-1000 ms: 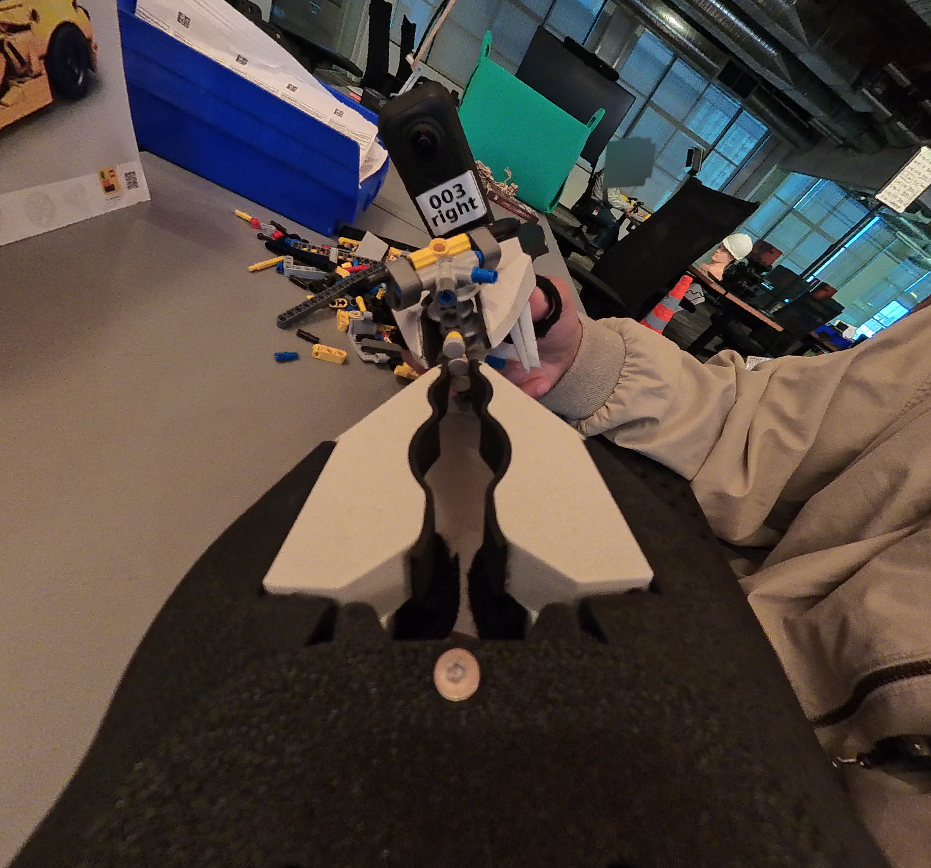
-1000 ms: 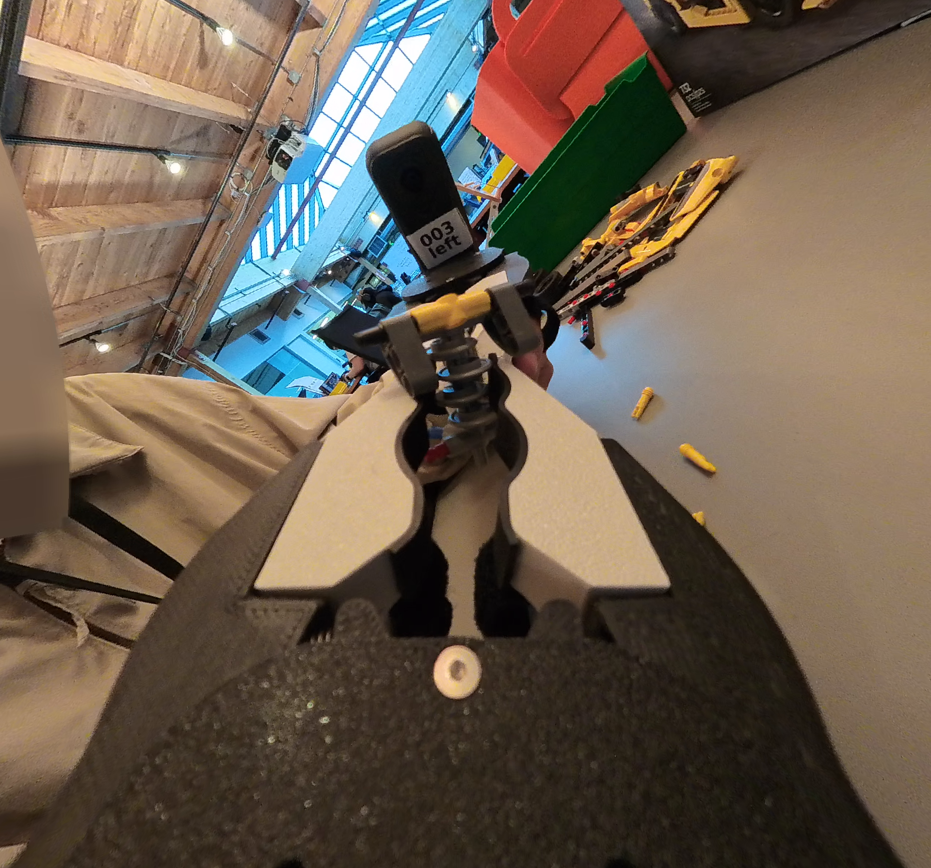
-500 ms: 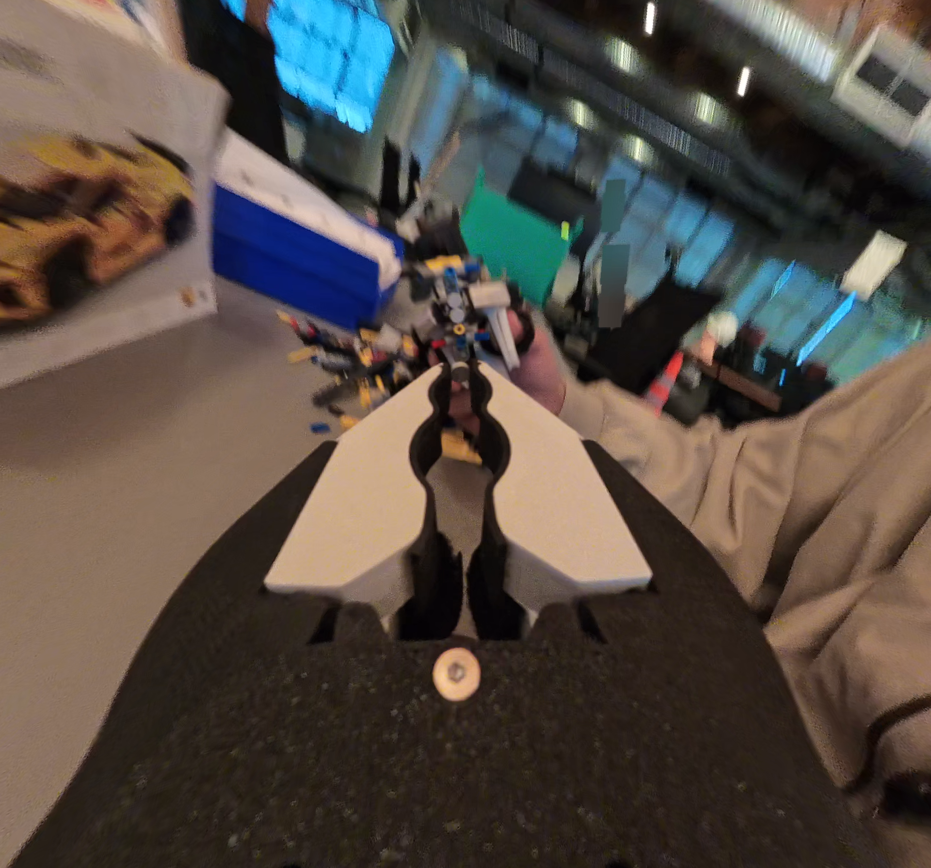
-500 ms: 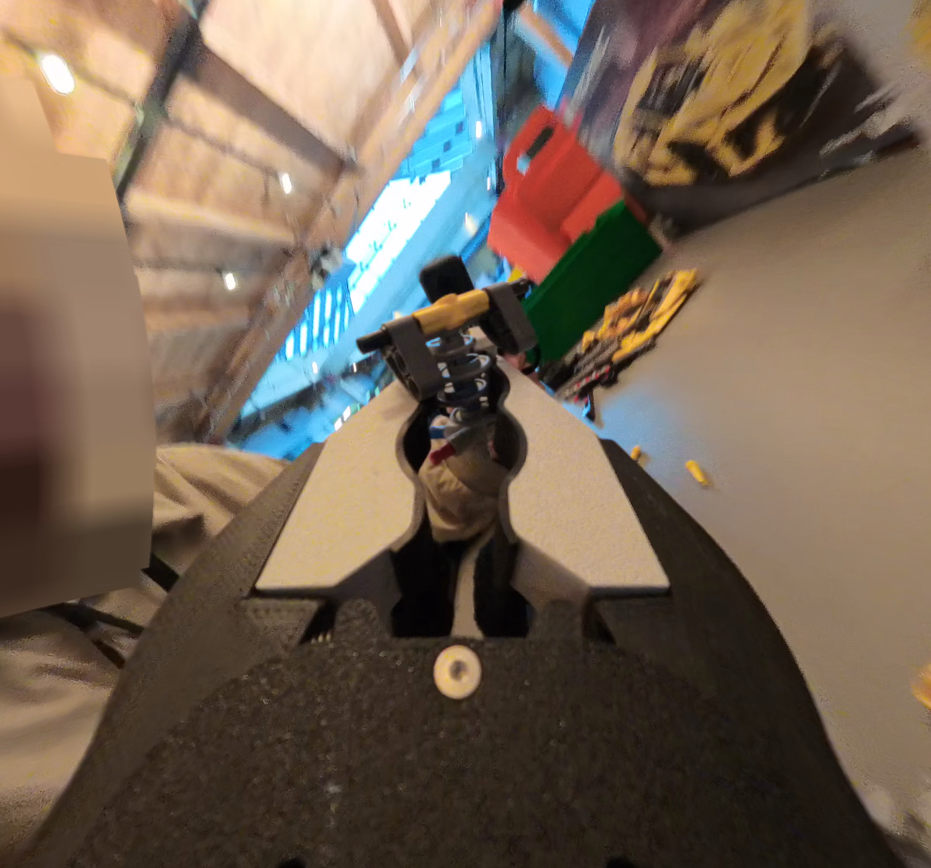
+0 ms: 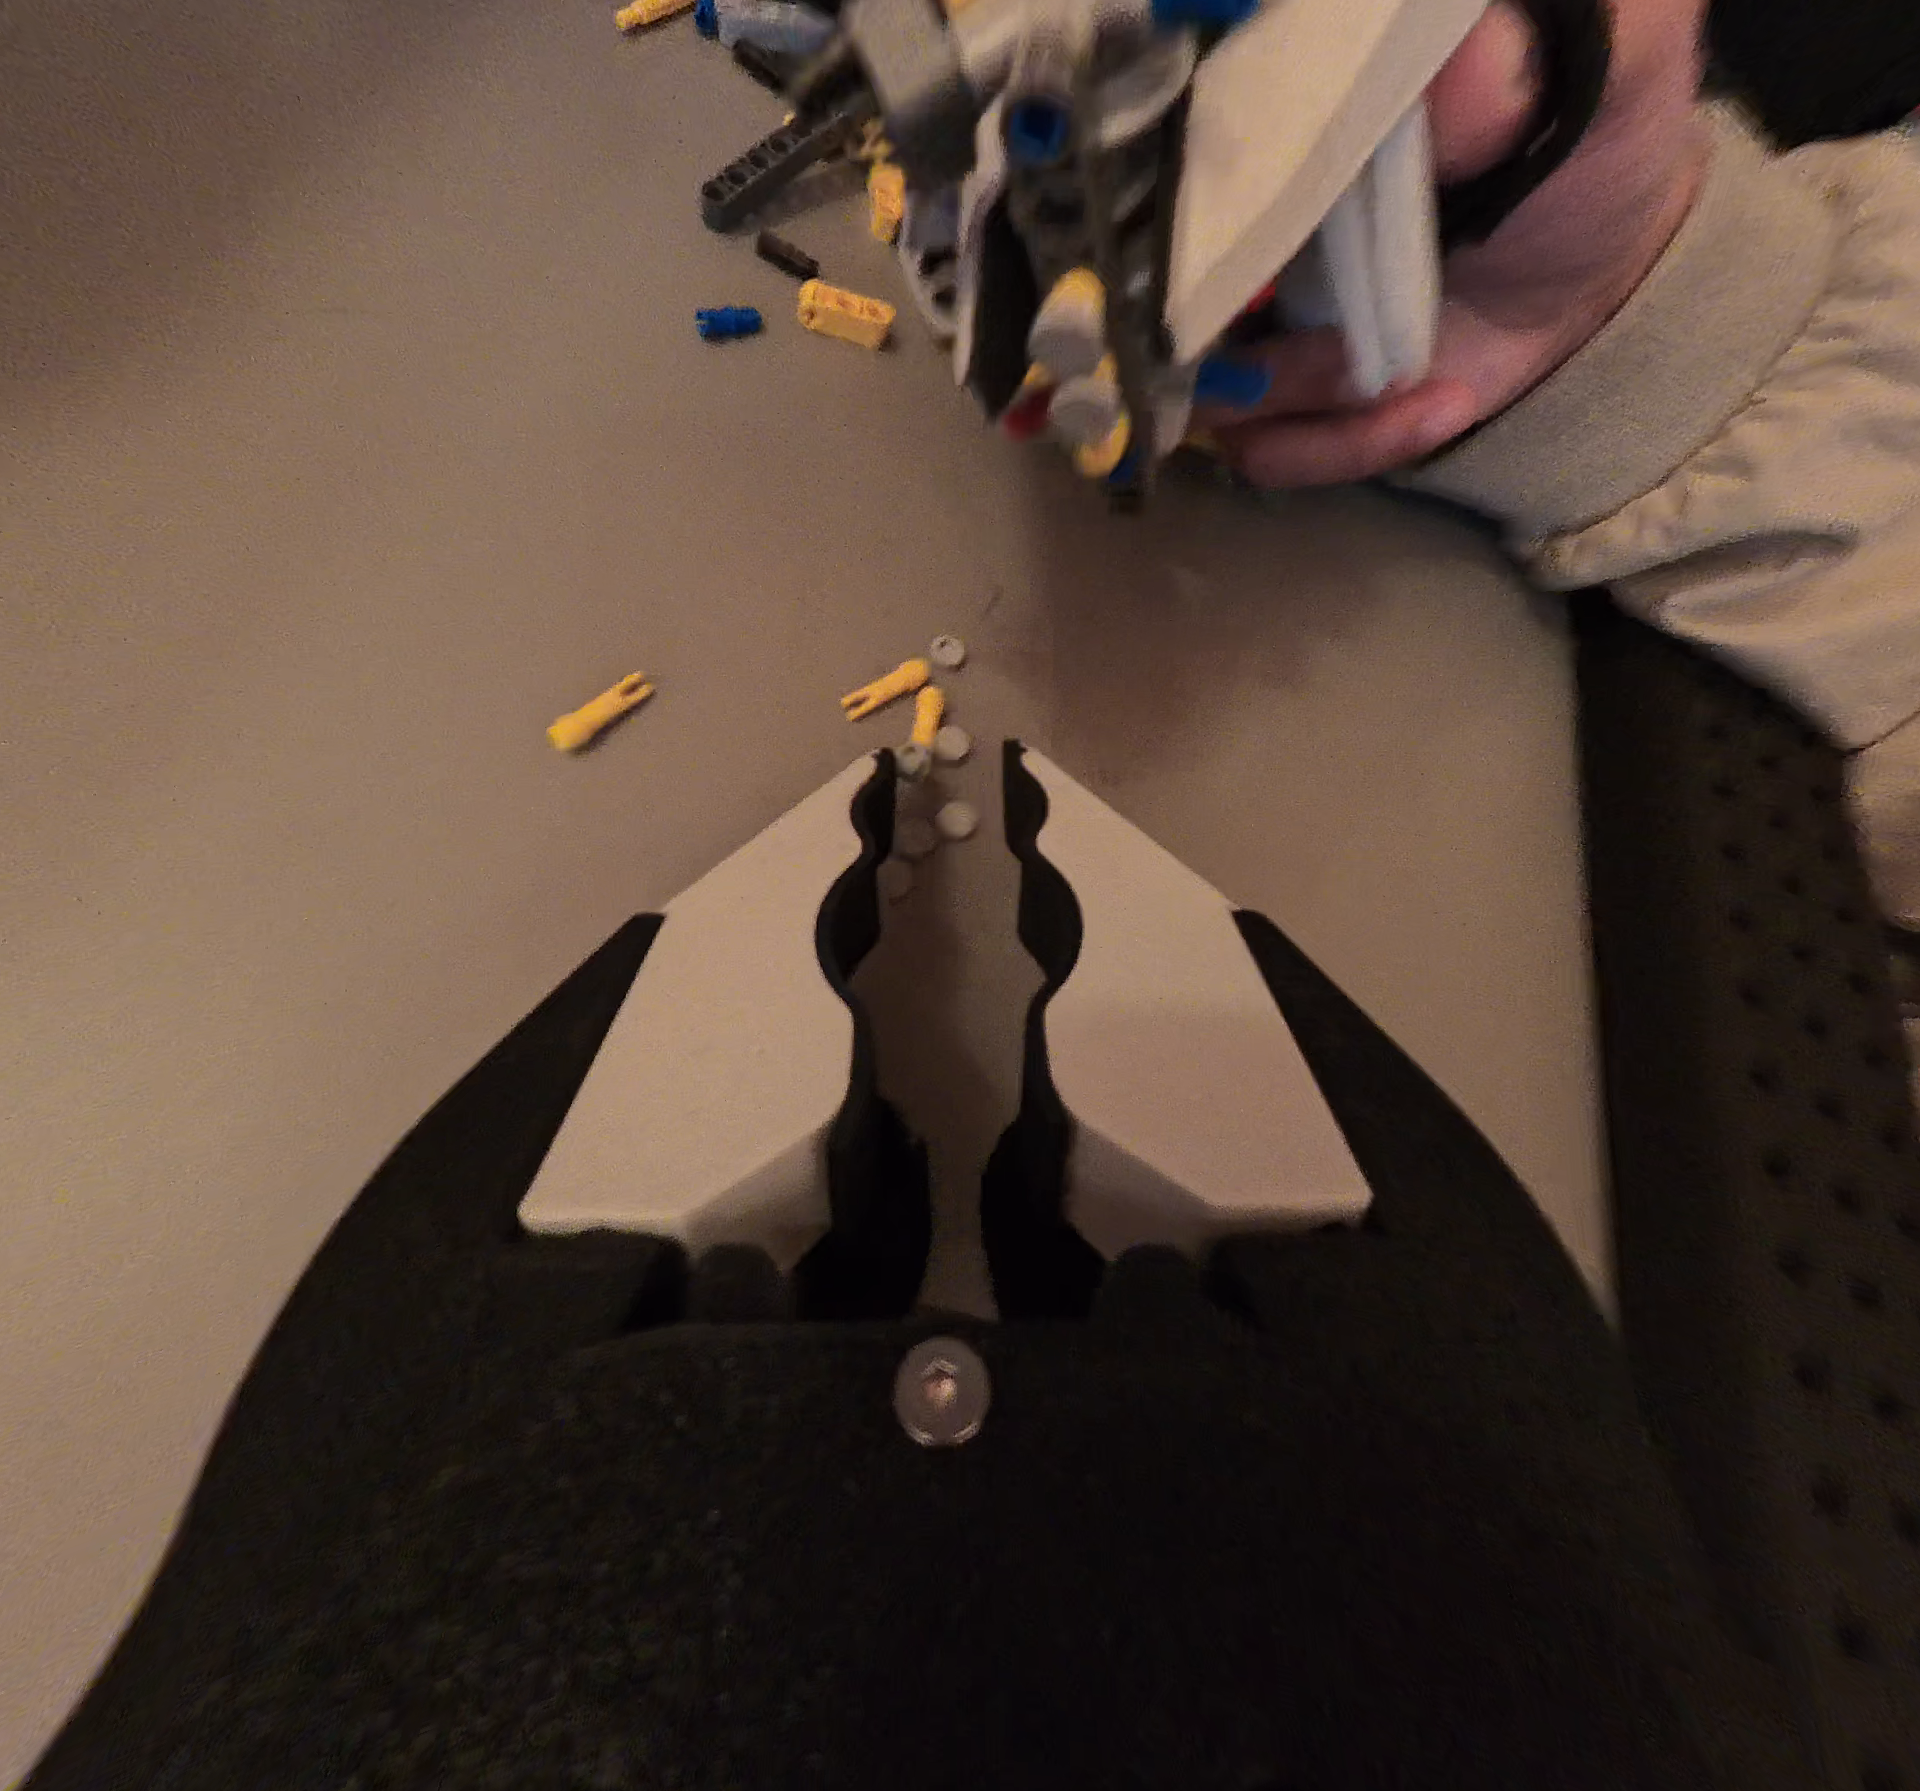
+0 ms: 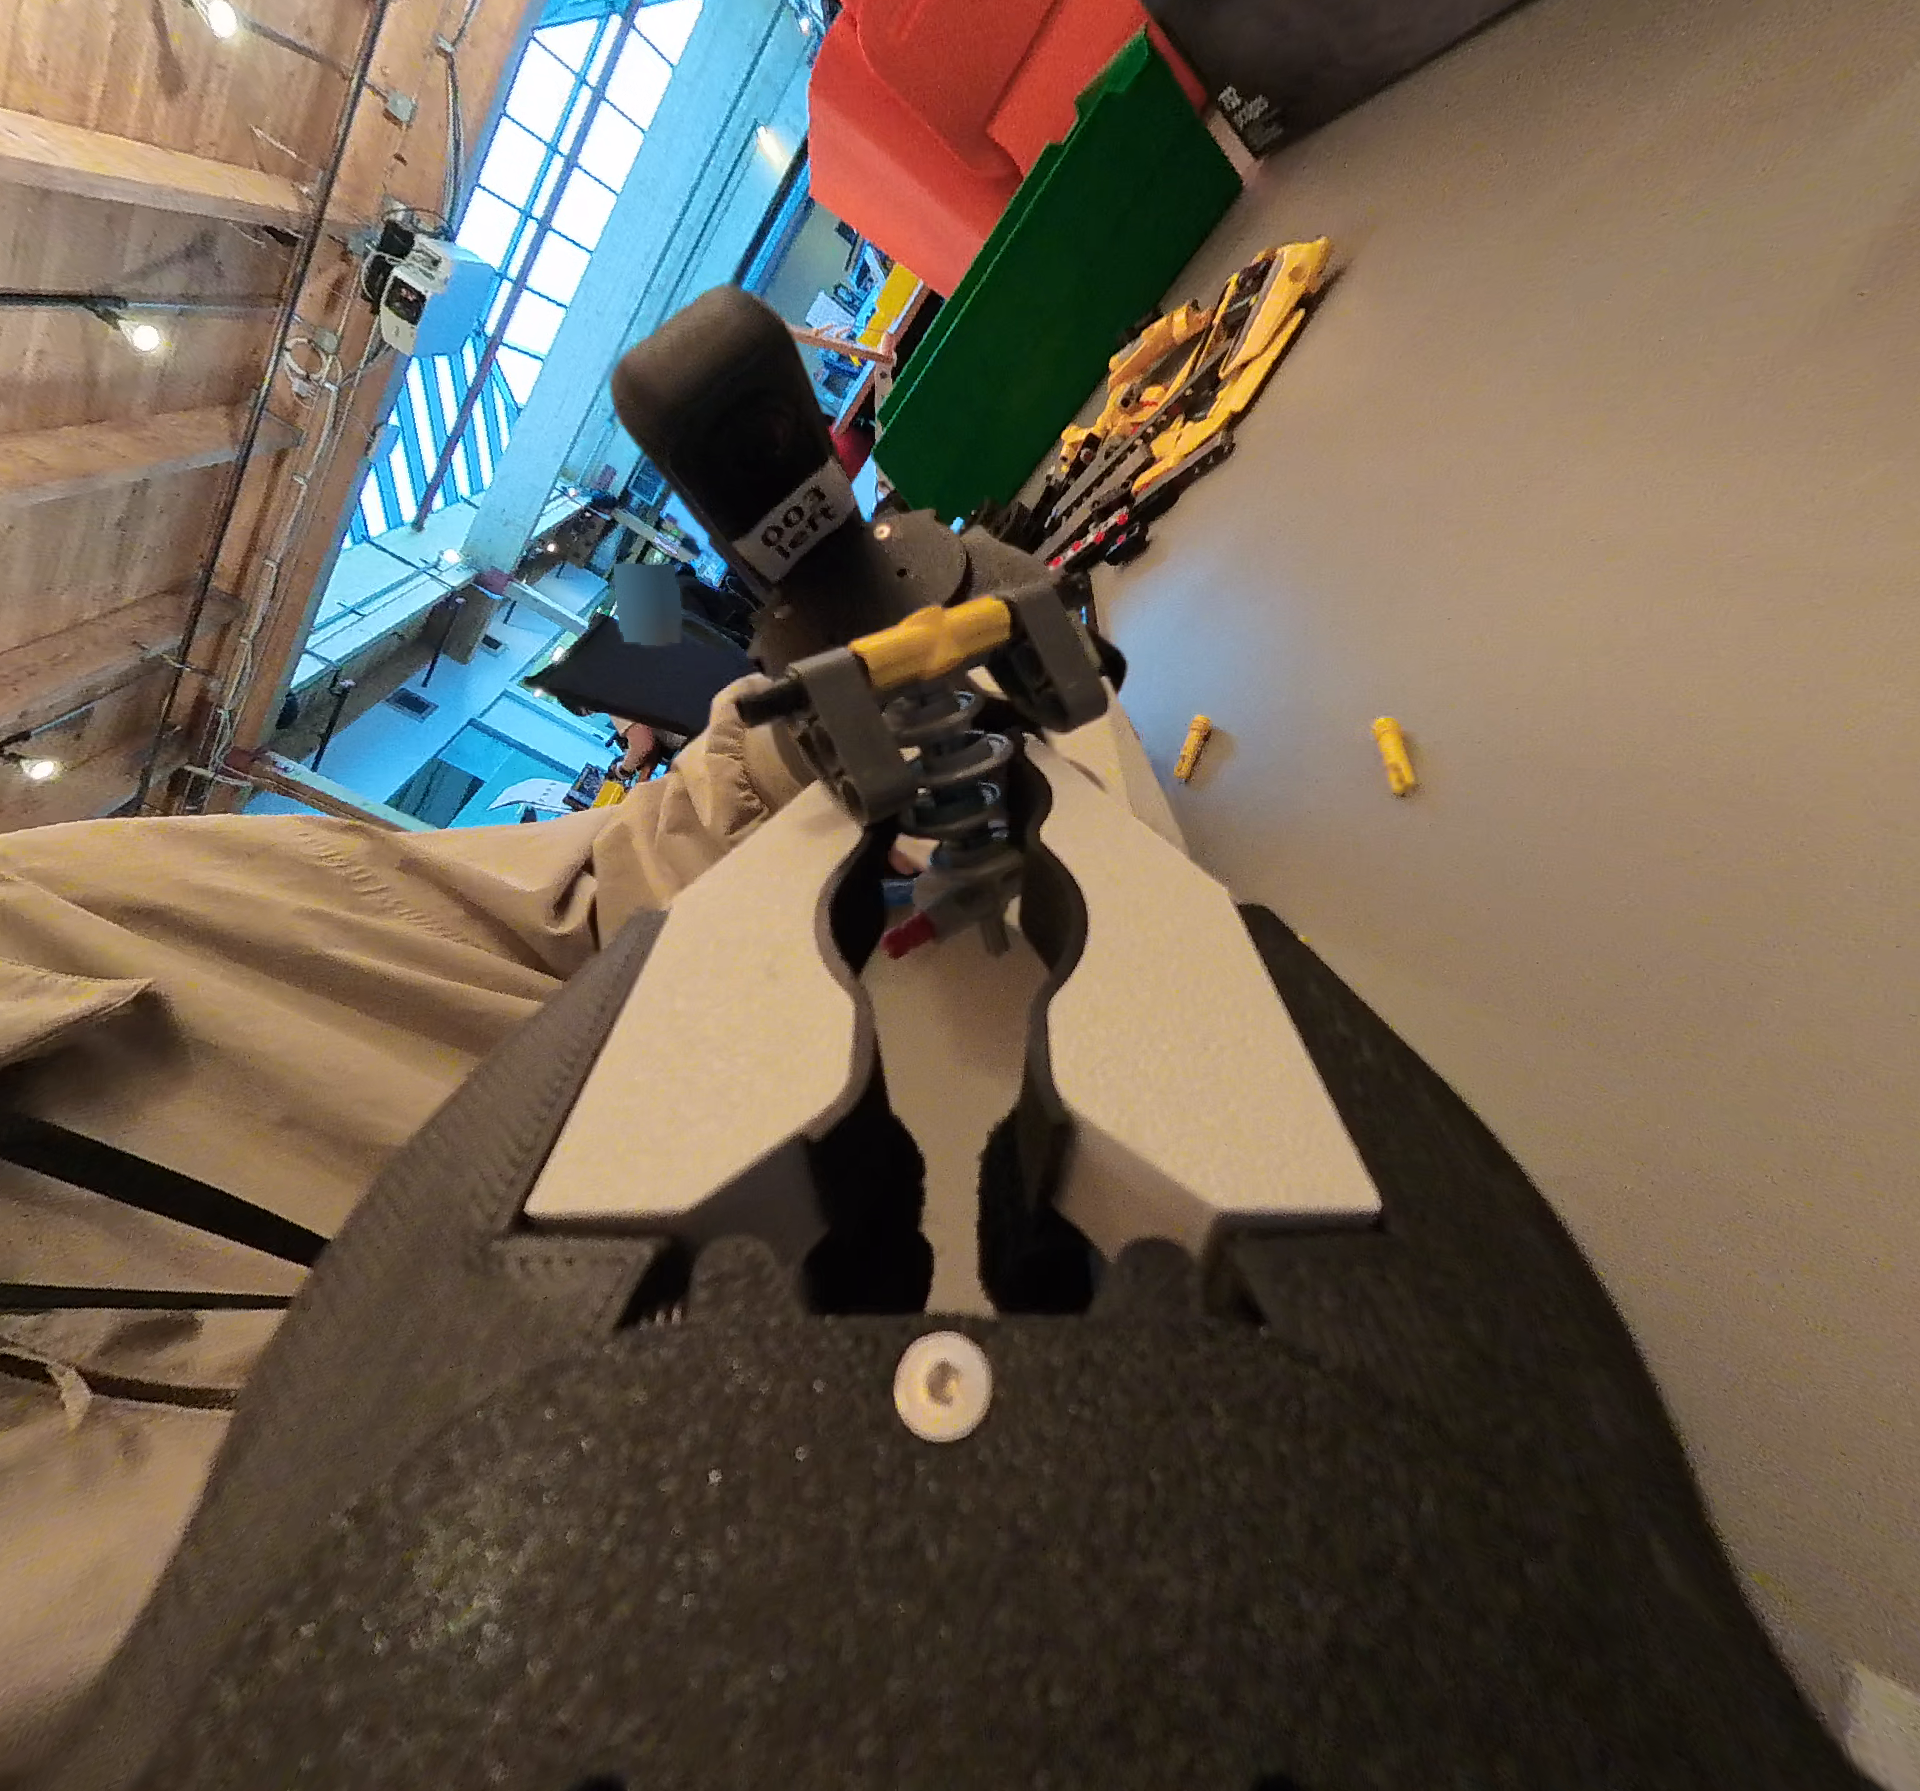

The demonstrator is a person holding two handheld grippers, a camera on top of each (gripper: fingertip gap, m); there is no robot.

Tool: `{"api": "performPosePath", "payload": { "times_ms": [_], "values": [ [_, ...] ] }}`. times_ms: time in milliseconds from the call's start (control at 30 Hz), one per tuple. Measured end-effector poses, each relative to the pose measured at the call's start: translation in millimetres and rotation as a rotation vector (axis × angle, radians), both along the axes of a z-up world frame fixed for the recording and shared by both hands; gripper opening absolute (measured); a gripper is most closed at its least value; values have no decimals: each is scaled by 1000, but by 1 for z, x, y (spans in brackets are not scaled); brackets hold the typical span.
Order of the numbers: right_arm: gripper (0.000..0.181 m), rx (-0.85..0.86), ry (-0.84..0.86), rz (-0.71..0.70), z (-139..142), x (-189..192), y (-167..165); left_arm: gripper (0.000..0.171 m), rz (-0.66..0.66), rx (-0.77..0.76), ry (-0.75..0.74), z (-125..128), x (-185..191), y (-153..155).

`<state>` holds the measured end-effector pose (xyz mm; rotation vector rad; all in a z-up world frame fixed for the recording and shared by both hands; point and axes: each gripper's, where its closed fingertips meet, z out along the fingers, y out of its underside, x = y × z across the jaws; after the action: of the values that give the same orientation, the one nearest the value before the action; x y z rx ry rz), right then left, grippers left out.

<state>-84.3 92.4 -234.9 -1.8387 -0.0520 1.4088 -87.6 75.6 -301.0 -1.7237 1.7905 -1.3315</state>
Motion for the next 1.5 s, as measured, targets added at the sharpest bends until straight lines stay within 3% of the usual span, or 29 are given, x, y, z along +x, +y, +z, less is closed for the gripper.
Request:
{"api": "performPosePath", "payload": {
  "times_ms": [133, 200, 600, 900, 1033, 1100, 1233, 1300, 1500],
  "values": [
    [18, 13, 51, -1, 6, -3, 3, 6, 1, -363, -260, 66, 4, -3],
    [18, 27, 101, 2, 14, -1, 2, 10, -18, -444, -312, 80, 1, -3],
    [18, 38, 88, 16, 14, -5, 0, 13, 24, -381, -318, 74, 5, 3],
    [18, 80, 97, 10, 22, -4, -1, 2, 23, -377, -359, 84, 1, 5],
    [17, 175, 112, -200, 45, 67, -3, 0, 176, -378, -496, 112, -30, 68],
    [17, 162, 98, -174, 42, 64, -6, 0, 171, -334, -459, 107, -35, 76],
    [18, 147, 112, -58, 40, 23, -5, 2, 72, -377, -371, 91, -12, 31],
    [18, 135, 139, -12, 38, 9, -5, 13, 27, -345, -354, 86, -3, 8],
    [18, 109, 138, 10, 32, 0, -3, 11, 52, -364, -384, 90, 5, 2]
  ]
}}
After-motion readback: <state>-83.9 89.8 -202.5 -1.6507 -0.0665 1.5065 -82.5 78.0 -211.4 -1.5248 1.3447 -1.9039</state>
